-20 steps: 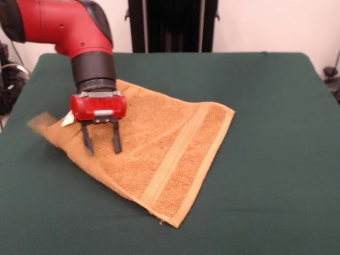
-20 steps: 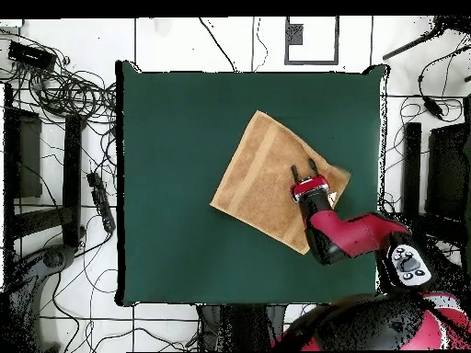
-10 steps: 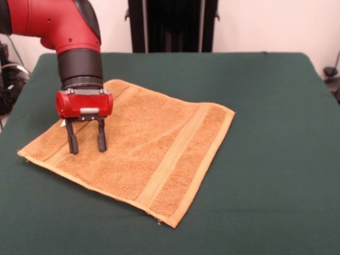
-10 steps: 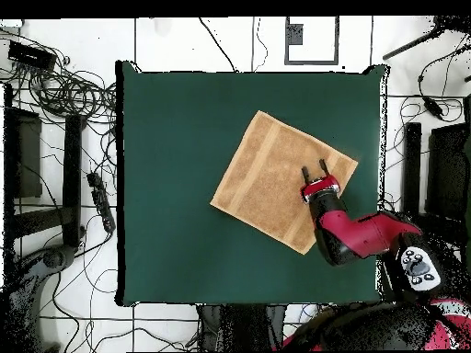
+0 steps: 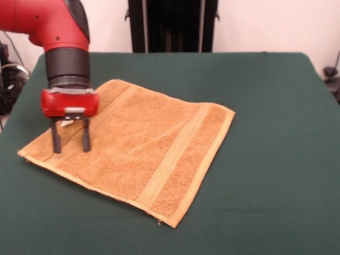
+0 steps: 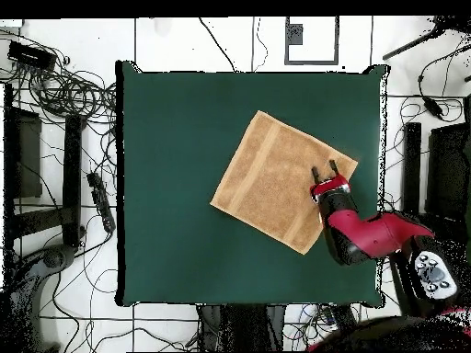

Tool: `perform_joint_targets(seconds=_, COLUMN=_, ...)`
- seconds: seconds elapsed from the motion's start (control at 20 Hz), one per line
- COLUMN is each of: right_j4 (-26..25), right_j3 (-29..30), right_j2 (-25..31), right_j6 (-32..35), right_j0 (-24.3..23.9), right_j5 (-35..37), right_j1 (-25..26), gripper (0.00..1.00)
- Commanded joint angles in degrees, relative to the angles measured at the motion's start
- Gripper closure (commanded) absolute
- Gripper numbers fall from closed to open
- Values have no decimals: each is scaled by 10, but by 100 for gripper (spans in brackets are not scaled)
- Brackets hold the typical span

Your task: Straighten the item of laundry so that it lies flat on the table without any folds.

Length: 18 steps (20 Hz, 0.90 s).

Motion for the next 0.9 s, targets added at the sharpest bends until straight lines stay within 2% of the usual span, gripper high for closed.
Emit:
perform_joint_targets(seconds=0.05, right_j4=69, right_j3=91, right_j2=173, right_j6=68, right_j0=-97, right_j5=252, right_j1=-2, gripper=0)
perform_joint_targets(seconds=0.1, right_j4=86, right_j3=93, right_j2=153, right_j6=68, right_j0=-83, right_j5=245, right_j1=-11, gripper=0)
perform_joint_targets(seconds=0.2, right_j4=107, right_j3=106, right_j2=155, right_j6=42, right_j0=-89, right_j5=265, right_j1=-15, gripper=0)
perform_joint_targets(seconds=0.3, right_j4=134, right_j3=118, right_j2=159, right_j6=-4, right_j0=-96, right_j5=317, right_j1=-18, gripper=0)
perform_joint_targets(seconds=0.4, right_j4=159, right_j3=123, right_j2=135, right_j6=29, right_j0=-84, right_j5=304, right_j1=-24, gripper=0)
perform_joint_targets(seconds=0.5, right_j4=181, right_j3=119, right_j2=119, right_j6=28, right_j0=-74, right_j5=325, right_j1=-18, gripper=0)
perform_joint_targets(seconds=0.7, right_j4=205, right_j3=115, right_j2=74, right_j6=77, right_j0=-45, right_j5=281, right_j1=-15, gripper=0)
perform_joint_targets(seconds=0.9, right_j4=222, right_j3=120, right_j2=75, right_j6=77, right_j0=-49, right_j5=264, right_j1=-8, gripper=0)
